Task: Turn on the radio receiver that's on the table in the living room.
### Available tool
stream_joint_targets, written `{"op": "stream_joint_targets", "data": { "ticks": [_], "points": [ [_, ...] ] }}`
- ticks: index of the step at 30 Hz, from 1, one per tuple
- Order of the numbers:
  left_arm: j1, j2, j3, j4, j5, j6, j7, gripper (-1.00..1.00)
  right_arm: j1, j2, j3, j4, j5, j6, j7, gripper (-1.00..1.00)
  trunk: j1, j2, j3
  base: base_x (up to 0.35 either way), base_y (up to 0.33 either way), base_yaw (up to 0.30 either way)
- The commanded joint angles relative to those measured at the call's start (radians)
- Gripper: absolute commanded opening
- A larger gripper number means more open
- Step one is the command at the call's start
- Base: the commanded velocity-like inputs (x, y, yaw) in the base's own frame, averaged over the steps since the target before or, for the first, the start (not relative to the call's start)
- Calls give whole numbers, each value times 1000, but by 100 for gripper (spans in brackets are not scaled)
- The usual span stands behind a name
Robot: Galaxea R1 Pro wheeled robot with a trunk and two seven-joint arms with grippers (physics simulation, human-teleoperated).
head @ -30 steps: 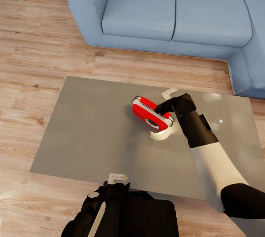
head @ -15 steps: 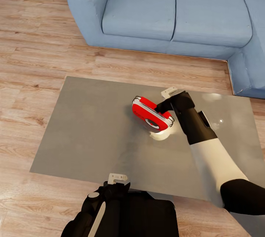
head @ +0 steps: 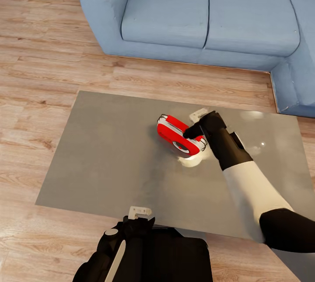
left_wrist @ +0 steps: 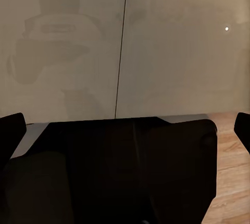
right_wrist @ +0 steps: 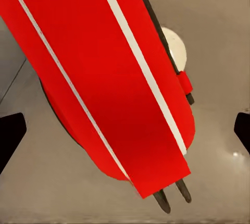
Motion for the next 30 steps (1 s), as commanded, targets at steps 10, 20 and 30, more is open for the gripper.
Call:
{"op": "stream_joint_targets", "data": {
  "ticks": [10, 20, 30],
  "points": [
    [0, 0, 0, 0, 0, 0, 0, 100, -64, 5, 0, 172, 3, -37, 0, 100, 0, 0, 0, 0, 0, 0],
    [0, 0, 0, 0, 0, 0, 0, 100, -94, -2, 0, 212, 8, -54, 0, 100, 0, 0, 0, 0, 0, 0],
    [0, 0, 0, 0, -1, 0, 0, 100, -94, 4, -1, 279, 6, -108, -1, 100, 0, 0, 0, 0, 0, 0]
  ]
}}
